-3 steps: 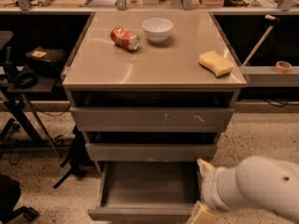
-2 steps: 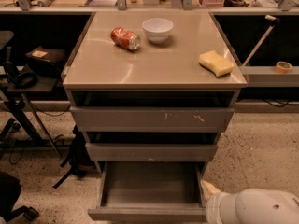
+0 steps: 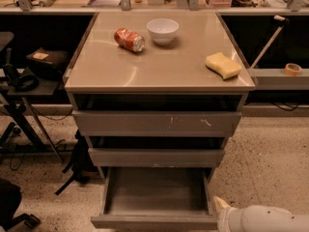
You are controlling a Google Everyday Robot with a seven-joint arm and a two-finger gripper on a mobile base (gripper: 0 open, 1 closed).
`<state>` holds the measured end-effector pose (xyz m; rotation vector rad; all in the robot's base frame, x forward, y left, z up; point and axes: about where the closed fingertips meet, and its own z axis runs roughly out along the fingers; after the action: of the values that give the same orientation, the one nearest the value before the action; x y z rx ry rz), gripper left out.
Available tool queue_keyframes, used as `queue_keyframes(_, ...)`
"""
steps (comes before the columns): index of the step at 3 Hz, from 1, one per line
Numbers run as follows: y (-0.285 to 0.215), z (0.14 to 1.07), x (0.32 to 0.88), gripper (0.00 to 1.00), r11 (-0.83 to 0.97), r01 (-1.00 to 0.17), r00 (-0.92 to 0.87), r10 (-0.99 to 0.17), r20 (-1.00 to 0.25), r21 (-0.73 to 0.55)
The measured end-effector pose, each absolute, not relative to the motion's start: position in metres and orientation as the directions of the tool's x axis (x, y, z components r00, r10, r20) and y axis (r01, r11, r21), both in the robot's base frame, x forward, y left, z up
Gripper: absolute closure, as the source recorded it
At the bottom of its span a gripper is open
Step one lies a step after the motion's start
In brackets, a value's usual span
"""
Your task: Close bottom drawer
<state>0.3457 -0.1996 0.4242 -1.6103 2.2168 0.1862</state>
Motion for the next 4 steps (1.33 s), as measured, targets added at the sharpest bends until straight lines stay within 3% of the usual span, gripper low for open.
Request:
queue_keyframes(2,-0.193,0.392,0.327,0.00,0.342,-0.938,-0.298,-0.869,-0.395,-0.045)
queue_keyframes(4,-0.212,0.326,0.296,0.00,0.350,-0.934,-0.337,-0.793,-0.507,0.074)
